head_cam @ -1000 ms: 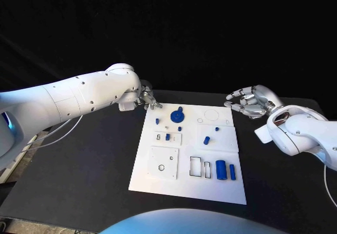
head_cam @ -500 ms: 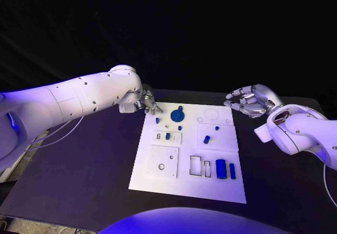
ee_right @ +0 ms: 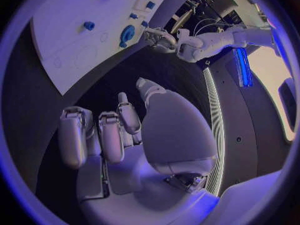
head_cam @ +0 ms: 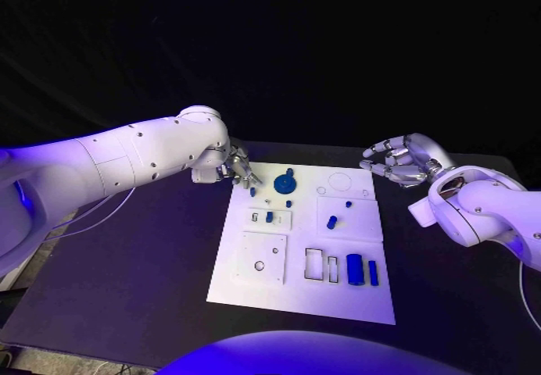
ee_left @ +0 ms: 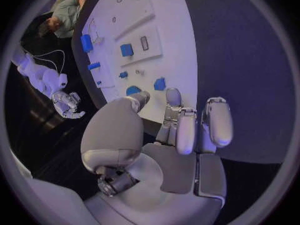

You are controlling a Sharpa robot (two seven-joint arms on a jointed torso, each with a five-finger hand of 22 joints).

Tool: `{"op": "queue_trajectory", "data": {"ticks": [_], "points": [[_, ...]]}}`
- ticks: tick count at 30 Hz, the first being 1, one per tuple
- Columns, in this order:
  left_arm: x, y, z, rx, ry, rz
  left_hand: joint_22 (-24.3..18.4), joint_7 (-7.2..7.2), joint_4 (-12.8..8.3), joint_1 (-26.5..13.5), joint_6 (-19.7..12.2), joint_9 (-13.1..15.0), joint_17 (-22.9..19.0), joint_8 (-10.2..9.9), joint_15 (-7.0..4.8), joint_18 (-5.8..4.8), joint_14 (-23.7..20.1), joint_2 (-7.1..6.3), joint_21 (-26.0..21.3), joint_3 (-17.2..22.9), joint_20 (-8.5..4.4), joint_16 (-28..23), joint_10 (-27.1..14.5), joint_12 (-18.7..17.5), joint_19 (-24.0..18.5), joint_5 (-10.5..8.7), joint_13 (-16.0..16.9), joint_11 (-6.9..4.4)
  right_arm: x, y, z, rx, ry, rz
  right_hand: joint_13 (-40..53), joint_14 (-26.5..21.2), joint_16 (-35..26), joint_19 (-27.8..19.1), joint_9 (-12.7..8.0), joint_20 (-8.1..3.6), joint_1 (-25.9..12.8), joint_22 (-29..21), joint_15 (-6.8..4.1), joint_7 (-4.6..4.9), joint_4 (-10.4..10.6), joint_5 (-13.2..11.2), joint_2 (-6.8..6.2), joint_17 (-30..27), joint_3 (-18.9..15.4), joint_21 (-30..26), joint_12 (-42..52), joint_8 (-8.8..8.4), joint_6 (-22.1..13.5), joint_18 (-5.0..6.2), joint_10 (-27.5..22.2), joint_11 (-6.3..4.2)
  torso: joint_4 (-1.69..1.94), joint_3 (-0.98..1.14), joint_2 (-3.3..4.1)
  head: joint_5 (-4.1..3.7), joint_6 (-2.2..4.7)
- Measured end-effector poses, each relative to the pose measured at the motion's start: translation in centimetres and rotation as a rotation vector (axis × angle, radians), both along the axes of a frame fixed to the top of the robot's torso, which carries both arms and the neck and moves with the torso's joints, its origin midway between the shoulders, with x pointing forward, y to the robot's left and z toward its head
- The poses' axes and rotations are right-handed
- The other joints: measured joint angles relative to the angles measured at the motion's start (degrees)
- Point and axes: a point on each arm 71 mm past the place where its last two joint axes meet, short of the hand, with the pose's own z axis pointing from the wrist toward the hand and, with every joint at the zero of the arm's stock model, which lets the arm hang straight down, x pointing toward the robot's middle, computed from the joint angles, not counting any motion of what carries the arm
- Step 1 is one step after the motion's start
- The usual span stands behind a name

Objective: Assemble the parts on the task board

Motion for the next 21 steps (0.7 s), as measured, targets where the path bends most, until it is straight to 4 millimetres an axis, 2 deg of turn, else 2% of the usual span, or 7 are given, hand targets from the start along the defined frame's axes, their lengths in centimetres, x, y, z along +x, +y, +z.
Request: {"op": "queue_trajectory", "data": {"ticks": [16, 21], "points": [[-0.15, -0.29, -0.32, -0.009, 0.017, -0.004, 0.25, -0.21, 0.00, 1.12, 0.62, -0.28, -0.01, -0.33, 0.00, 0.00, 0.00, 0.62, 0.21, 0.00, 0.00, 0.00, 0.30, 0.27, -0.01, 0.27, 0.41, -0.29, 0.01, 0.04, 0.00, 0.000, 0.000, 0.001, 0.00, 0.00, 0.00, 0.00, 0.00, 0.00, 0.00, -0.01, 0.00, 0.00, 0.00, 0.00, 0.00, -0.01, 0.00, 0.00, 0.00, 0.00, 0.00, 0.00, 0.00, 0.00, 0.00, 0.00, 0.00, -0.07, -0.20], [-0.16, -0.33, -0.37, -0.011, 0.019, -0.003, 0.31, -0.29, -0.35, 3.13, 1.12, -0.57, -0.01, -0.72, 0.00, 0.00, 0.00, 1.55, 0.21, 0.50, -0.21, 0.00, 0.32, 0.56, 0.20, 0.27, 0.46, -0.32, 0.01, 0.05, 0.00, 0.000, 0.000, 0.001, 0.00, 0.00, 0.00, 0.00, 0.00, 0.00, 0.00, -0.01, 0.00, 0.00, 0.00, 0.00, 0.00, -0.01, 0.00, 0.00, 0.00, 0.00, 0.00, 0.00, 0.00, 0.00, 0.00, 0.00, 0.00, -0.03, -0.23]]}}
